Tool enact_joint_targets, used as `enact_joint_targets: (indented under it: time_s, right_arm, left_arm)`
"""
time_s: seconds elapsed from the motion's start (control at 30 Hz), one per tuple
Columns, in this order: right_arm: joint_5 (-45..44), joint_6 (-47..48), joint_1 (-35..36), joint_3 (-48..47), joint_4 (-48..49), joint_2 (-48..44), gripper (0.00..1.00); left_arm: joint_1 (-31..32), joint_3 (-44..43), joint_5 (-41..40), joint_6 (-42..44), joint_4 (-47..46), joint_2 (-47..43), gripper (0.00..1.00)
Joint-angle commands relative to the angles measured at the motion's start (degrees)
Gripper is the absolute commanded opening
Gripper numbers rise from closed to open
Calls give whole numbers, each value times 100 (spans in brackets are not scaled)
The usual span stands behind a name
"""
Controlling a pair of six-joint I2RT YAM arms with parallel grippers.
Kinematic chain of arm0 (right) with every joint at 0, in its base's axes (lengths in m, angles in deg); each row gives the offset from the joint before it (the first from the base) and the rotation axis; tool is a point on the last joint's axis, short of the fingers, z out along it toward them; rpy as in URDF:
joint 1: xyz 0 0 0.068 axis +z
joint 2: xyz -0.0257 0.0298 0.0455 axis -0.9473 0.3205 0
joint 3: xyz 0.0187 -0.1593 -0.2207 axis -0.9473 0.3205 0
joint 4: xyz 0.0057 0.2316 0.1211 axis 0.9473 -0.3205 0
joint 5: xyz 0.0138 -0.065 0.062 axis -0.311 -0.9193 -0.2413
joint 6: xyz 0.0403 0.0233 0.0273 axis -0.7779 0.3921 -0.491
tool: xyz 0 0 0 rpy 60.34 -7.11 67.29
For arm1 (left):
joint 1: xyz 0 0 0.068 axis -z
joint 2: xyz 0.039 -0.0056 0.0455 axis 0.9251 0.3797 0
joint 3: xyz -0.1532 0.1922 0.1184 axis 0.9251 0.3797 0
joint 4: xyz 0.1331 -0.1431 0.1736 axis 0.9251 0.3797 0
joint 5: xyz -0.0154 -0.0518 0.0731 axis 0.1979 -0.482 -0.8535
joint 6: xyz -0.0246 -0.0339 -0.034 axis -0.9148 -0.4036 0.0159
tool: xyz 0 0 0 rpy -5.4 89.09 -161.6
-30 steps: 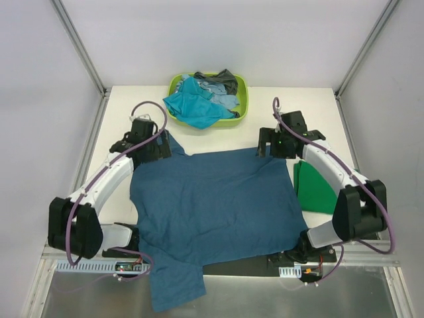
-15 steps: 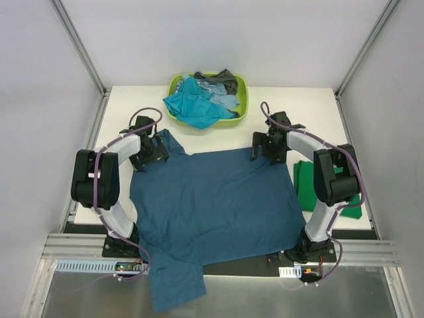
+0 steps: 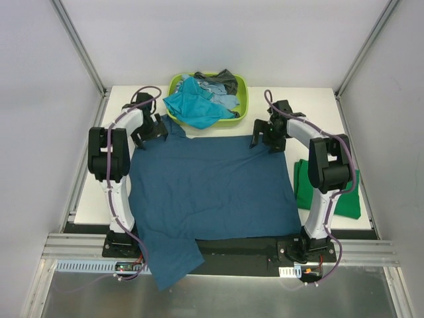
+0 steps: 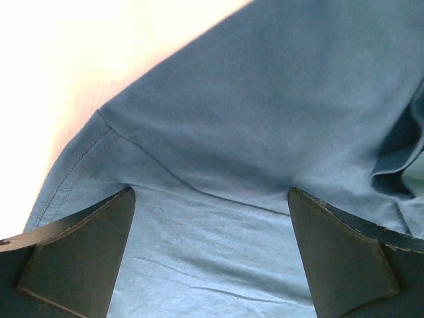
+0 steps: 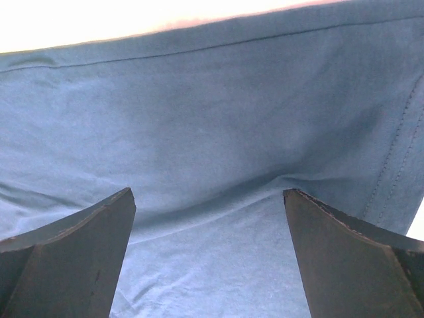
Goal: Fold and stack the t-shirts
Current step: Flatten out the tshirt
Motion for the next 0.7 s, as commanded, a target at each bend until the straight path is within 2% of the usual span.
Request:
enact_joint_targets:
  time_s: [0.0, 0.17, 0.47, 0.53, 0.67]
  right_arm:
    - [52, 116, -54, -458, -114, 316, 96]
    - [43, 46, -133, -951, -185, 676, 97]
    - [-133, 265, -168, -1470, -202, 774, 97]
    - [-98, 291, -159, -1392, -194, 581, 96]
    - [-142, 458, -115, -822, -45, -165, 97]
  left_arm:
    - [-215, -838, 223, 343, 229, 629, 99]
    - [-390, -1823, 329, 405, 475, 1166, 99]
    - [-426, -3062, 399, 959, 589, 1448, 99]
    - [-417, -3056, 521, 968, 677, 1247, 99]
    - [-391, -2135, 417, 802, 651, 291, 99]
